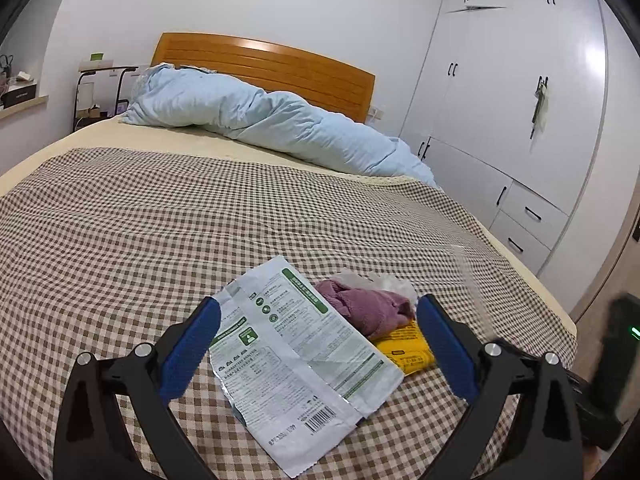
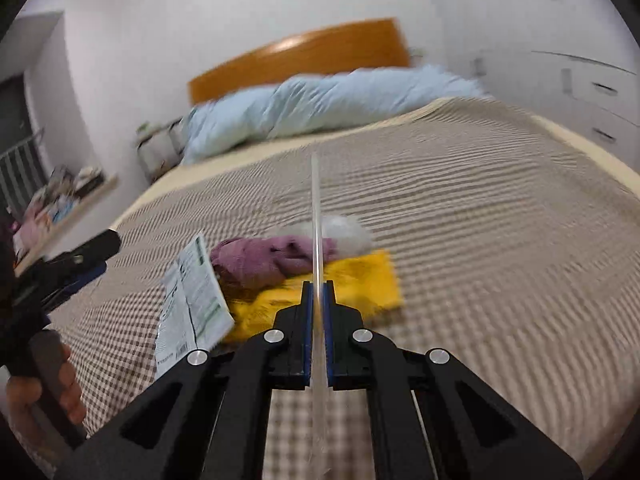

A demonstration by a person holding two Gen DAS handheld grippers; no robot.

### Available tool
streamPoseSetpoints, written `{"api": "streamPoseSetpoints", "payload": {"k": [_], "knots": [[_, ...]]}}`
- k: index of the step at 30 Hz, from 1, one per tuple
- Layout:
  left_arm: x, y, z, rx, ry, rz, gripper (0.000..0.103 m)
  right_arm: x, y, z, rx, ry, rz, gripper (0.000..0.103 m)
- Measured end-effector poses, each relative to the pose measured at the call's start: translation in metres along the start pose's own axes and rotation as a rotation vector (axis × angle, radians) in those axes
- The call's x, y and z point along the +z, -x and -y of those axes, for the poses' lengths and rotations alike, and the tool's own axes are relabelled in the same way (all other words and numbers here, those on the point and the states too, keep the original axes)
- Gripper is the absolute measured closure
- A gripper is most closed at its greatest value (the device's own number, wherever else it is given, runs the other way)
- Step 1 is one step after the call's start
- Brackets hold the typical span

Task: Collect trash
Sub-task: 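Grasp the pink towel with the left tool while the right tool holds the straw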

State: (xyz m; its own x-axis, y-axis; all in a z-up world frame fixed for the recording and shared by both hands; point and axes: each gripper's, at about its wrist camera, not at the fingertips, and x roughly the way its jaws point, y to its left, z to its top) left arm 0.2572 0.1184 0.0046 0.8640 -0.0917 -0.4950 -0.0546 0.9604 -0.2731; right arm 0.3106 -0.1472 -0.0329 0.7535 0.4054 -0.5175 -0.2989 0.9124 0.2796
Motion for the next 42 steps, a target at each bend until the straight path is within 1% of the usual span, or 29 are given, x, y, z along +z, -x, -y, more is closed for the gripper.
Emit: {"api": "streamPoseSetpoints", "payload": {"k": [1, 4, 8, 10, 13, 16, 17, 18, 20, 21, 22, 24, 26, 28, 29, 30, 32, 34, 37, 39, 42], "knots": [[-0.001, 0.0, 0.002, -0.001, -0.003, -0.004, 0.008, -0.006, 0.013, 0.007, -0.019, -0.016, 0.015, 0.098], [-0.005, -0.001, 0.012, 0.001, -0.036, -0.017, 0.008, -0.012, 0.035, 0.02, -0.084, -0.023, 0.057, 0.098], [-0.013, -0.005, 0.027, 0.026, -0.102, -0.034, 0.008, -0.012, 0.035, 0.045, -0.083, -0.104, 0.082, 0.098], [-0.017, -0.007, 0.034, 0.038, -0.134, -0.04, 0.008, -0.012, 0.032, 0.052, -0.087, -0.123, 0.083, 0.098], [-0.023, -0.012, 0.046, 0.064, -0.214, -0.05, 0.008, -0.01, 0.039, 0.061, -0.112, -0.127, 0.112, 0.098], [-0.023, -0.028, 0.059, 0.07, -0.292, -0.1, 0.008, -0.006, 0.046, 0.072, -0.133, -0.149, 0.148, 0.098], [-0.021, -0.034, 0.066, 0.092, -0.332, -0.105, 0.008, -0.005, 0.047, 0.076, -0.136, -0.16, 0.154, 0.098], [-0.019, -0.04, 0.074, 0.125, -0.381, -0.088, 0.008, -0.005, 0.046, 0.081, -0.136, -0.175, 0.156, 0.098], [-0.016, -0.05, 0.085, 0.154, -0.469, -0.089, 0.008, -0.006, 0.045, 0.091, -0.136, -0.205, 0.159, 0.098], [-0.016, -0.059, 0.091, 0.163, -0.517, -0.109, 0.008, -0.006, 0.044, 0.096, -0.133, -0.224, 0.154, 0.098], [-0.015, -0.07, 0.096, 0.172, -0.565, -0.146, 0.008, -0.007, 0.045, 0.101, -0.129, -0.241, 0.151, 0.098], [-0.011, -0.087, 0.101, 0.183, -0.603, -0.202, 0.008, -0.005, 0.048, 0.106, -0.127, -0.255, 0.156, 0.098], [-0.007, -0.1, 0.107, 0.179, -0.629, -0.249, 0.008, -0.004, 0.052, 0.107, -0.128, -0.255, 0.168, 0.098], [-0.007, -0.109, 0.114, 0.178, -0.662, -0.279, 0.008, -0.002, 0.055, 0.107, -0.149, -0.242, 0.185, 0.098], [-0.009, -0.117, 0.118, 0.177, -0.678, -0.307, 0.008, -0.002, 0.055, 0.108, -0.163, -0.233, 0.189, 0.098], [-0.01, -0.124, 0.119, 0.178, -0.683, -0.339, 0.008, -0.003, 0.054, 0.109, -0.168, -0.231, 0.186, 0.098], [-0.012, -0.134, 0.12, 0.194, -0.688, -0.377, 0.008, -0.005, 0.052, 0.114, -0.164, -0.247, 0.173, 0.098], [-0.013, -0.139, 0.12, 0.206, -0.693, -0.395, 0.008, -0.005, 0.051, 0.118, -0.166, -0.254, 0.168, 0.098], [-0.011, -0.147, 0.118, 0.213, -0.684, -0.416, 0.008, -0.005, 0.052, 0.121, -0.174, -0.259, 0.172, 0.098], [-0.012, -0.155, 0.114, 0.219, -0.66, -0.458, 0.008, -0.004, 0.052, 0.123, -0.175, -0.265, 0.176, 0.098], [-0.012, -0.16, 0.108, 0.232, -0.636, -0.482, 0.008, -0.003, 0.052, 0.125, -0.177, -0.266, 0.177, 0.098]]}}
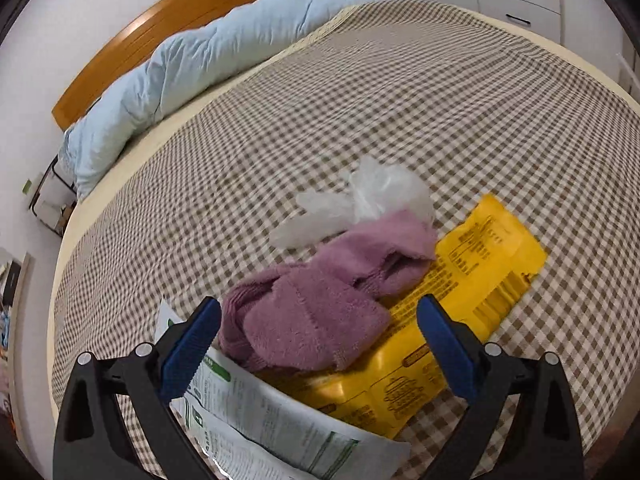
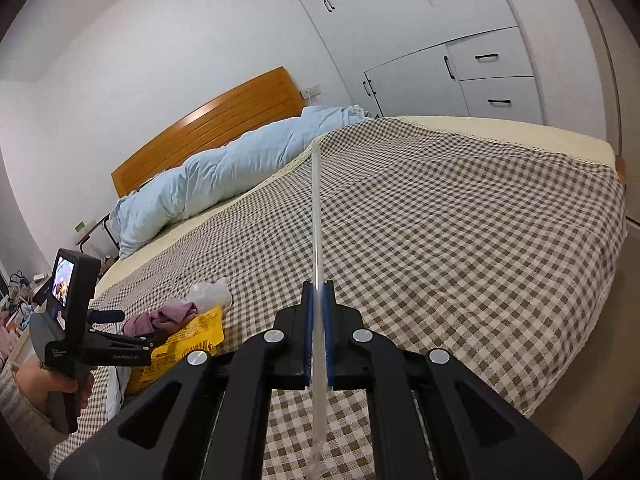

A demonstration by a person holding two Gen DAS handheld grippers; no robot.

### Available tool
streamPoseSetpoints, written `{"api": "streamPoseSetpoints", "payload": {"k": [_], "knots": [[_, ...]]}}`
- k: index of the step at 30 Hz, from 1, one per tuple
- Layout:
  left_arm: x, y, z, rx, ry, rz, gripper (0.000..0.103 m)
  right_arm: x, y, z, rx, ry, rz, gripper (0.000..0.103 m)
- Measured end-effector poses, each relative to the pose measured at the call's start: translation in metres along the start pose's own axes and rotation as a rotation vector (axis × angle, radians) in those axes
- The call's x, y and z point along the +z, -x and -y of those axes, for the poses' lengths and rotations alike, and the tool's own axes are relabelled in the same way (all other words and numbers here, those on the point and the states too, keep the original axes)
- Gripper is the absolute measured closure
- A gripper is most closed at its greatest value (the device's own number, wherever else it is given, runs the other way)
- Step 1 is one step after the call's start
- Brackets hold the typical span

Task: Collect trash
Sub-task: 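Grasp the pink towel with the left tool while the right tool holds the straw, then carry the pink towel and clear straw down toward the floor bin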

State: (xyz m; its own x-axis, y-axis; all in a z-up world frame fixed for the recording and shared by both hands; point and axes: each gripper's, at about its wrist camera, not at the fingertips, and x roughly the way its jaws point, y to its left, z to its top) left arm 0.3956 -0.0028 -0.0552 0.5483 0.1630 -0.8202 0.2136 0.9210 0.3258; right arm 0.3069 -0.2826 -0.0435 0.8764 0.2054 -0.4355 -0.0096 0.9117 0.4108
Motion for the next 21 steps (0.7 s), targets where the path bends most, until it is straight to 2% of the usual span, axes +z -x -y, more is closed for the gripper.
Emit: {"api": "streamPoseSetpoints", "payload": {"k": [4, 6, 8, 11, 16, 21], "knots": [[-0.004, -0.009, -0.013, -0.042, 0.074, -0.047, 0.017, -0.001, -0.006, -0.002, 0.001, -0.002, -0.012, 0.098], [-0.006, -0.007, -0.016, -0.063, 0.091, -0.042, 0.023, -0.003, -0.009, -0.003, 0.003, 0.001, -0.019, 0.098], [-0.007, -0.004, -0.015, -0.06, 0.092, -0.038, 0.036, -0.003, -0.009, -0.006, 0.006, 0.011, -0.02, 0.098], [-0.008, 0.002, -0.018, -0.062, 0.115, -0.035, 0.048, -0.004, -0.009, -0.011, 0.008, 0.026, -0.012, 0.098], [-0.008, 0.022, -0.03, -0.064, 0.195, 0.038, 0.055, -0.004, -0.007, -0.016, 0.025, 0.037, -0.004, 0.098], [-0.004, 0.062, -0.039, -0.083, 0.27, 0.174, 0.056, -0.006, -0.007, -0.019, 0.037, 0.057, 0.0, 0.098]]}}
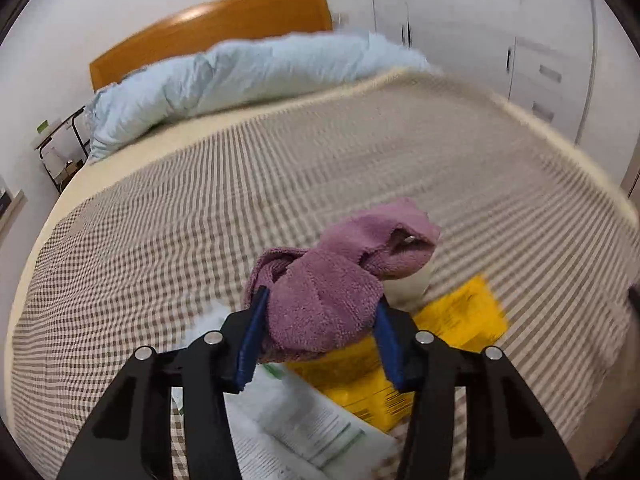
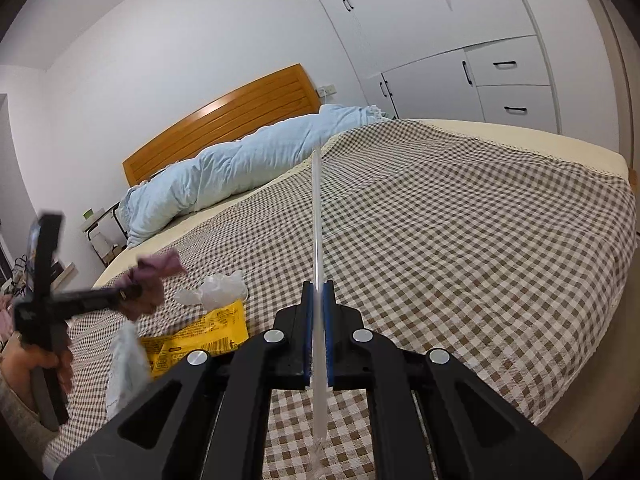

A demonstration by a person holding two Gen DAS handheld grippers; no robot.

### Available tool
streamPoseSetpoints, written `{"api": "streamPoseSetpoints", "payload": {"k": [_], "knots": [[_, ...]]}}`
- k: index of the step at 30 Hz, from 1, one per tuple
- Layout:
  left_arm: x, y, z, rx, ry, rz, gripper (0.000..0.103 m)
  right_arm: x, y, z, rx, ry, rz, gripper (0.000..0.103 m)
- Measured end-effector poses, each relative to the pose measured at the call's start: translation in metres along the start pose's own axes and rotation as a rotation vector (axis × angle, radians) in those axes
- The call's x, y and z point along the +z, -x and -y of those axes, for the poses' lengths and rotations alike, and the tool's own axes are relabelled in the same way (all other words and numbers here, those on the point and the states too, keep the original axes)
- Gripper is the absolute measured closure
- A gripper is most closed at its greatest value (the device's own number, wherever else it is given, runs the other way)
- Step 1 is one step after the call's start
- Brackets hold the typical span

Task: Collect trash
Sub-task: 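Carry the pink towel and clear straw down toward the floor bin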

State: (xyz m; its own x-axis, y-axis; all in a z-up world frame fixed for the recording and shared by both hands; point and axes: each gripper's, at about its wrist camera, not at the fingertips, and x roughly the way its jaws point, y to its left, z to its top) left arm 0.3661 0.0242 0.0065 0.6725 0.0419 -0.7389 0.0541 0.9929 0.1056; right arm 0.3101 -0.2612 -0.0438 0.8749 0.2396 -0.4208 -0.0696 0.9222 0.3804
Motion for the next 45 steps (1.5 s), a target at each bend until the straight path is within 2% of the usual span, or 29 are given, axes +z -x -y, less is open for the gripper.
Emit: {"api": "streamPoseSetpoints", "payload": {"k": [7, 16, 19, 22, 27, 32, 37, 45], "knots": [[0.005, 0.043, 0.014, -0.045, 0.038, 0.102, 0.056, -0.001, -0.005, -0.001, 0.026, 0.019, 0.0, 0.098], [-0.034, 0.089, 0.047, -0.123, 0.016, 0.13, 0.056, 0.006, -0.005, 0.011, 0.067, 0.053, 0.017, 0.098], [-0.054, 0.116, 0.051, -0.119, 0.023, 0.144, 0.056, 0.007, 0.013, 0.009, 0.082, 0.091, 0.039, 0.098], [-0.077, 0.144, 0.052, -0.132, 0.067, 0.163, 0.056, -0.004, 0.031, 0.011, 0.111, 0.093, 0.015, 0.098], [-0.104, 0.167, 0.058, -0.146, 0.13, 0.16, 0.056, -0.017, 0.053, 0.007, 0.14, 0.115, -0.021, 0.098], [-0.131, 0.193, 0.067, -0.183, 0.15, 0.172, 0.056, -0.023, 0.092, -0.004, 0.144, 0.171, 0.006, 0.098], [-0.157, 0.213, 0.075, -0.228, 0.155, 0.178, 0.056, -0.038, 0.126, -0.009, 0.136, 0.194, 0.011, 0.098], [-0.186, 0.227, 0.079, -0.274, 0.171, 0.175, 0.056, -0.056, 0.148, -0.005, 0.125, 0.197, -0.007, 0.098]]}}
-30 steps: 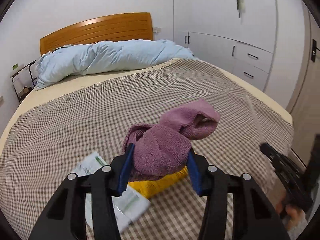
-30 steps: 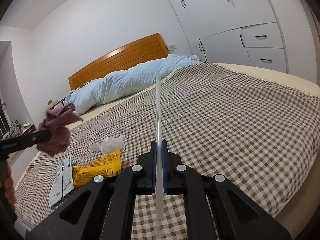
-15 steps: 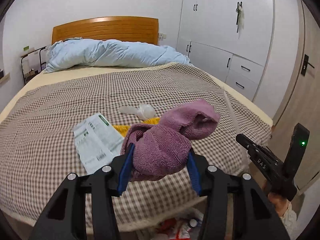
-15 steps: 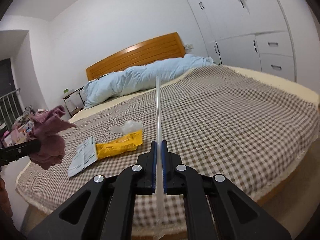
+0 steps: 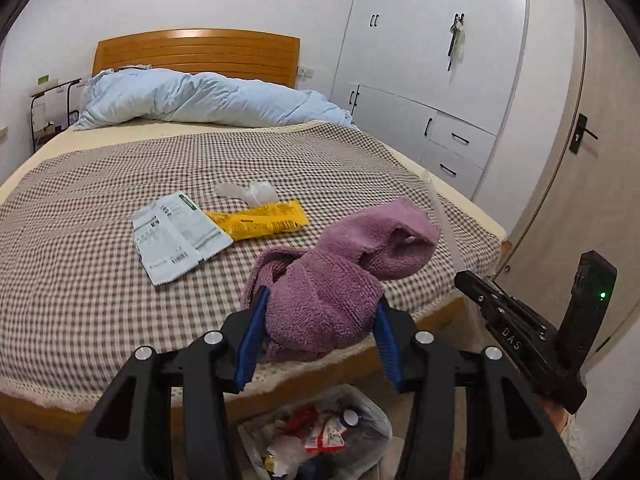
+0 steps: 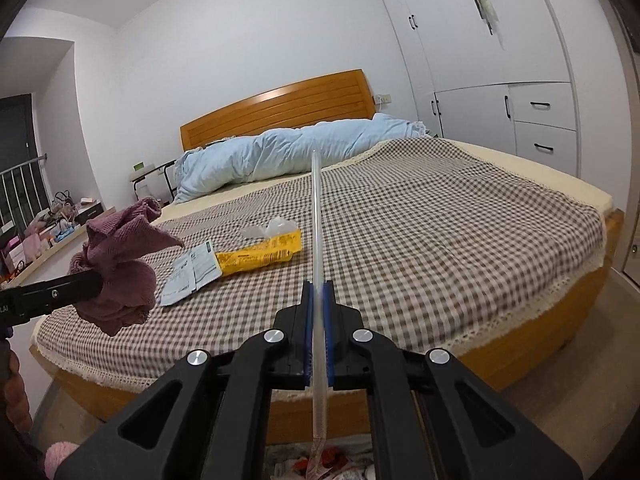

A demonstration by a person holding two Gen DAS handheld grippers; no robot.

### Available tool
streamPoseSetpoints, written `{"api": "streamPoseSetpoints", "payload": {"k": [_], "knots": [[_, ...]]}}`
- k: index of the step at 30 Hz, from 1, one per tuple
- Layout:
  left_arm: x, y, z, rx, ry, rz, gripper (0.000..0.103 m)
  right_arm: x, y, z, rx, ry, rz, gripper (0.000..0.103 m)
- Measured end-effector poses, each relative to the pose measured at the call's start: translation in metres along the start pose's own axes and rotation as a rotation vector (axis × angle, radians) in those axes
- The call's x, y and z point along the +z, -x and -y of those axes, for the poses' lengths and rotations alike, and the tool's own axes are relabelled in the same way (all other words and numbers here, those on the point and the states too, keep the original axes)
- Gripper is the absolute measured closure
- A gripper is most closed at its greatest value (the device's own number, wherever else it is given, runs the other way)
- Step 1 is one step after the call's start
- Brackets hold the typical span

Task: Collect trash
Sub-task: 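Carry the pink towel and clear straw down toward the floor bin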

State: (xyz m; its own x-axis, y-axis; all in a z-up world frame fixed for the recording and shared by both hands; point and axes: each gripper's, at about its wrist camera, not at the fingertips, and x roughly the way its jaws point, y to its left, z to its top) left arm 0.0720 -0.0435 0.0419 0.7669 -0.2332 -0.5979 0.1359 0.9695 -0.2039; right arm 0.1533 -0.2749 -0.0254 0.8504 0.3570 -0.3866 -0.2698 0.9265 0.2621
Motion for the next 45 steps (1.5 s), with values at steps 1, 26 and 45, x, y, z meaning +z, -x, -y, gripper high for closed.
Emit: {"api": "streamPoseSetpoints", "payload": {"k": [1, 26, 45], "knots": [[-0.002, 0.002, 0.001, -0.003, 0.0, 0.001, 0.056, -0.001, 0.003, -0.001, -0.001, 0.0, 0.001, 0.098], [-0.06, 0.038, 0.03, -0.046, -0.079, -0.006, 0.056, -0.052, 0.049, -0.013, 0.011, 0.04, -0.044, 0.098], [-0.122, 0.015, 0.022, -0.067, -0.052, -0.105, 0.056, -0.114, 0.052, -0.009, 0.001, 0.046, -0.155, 0.098]]}}
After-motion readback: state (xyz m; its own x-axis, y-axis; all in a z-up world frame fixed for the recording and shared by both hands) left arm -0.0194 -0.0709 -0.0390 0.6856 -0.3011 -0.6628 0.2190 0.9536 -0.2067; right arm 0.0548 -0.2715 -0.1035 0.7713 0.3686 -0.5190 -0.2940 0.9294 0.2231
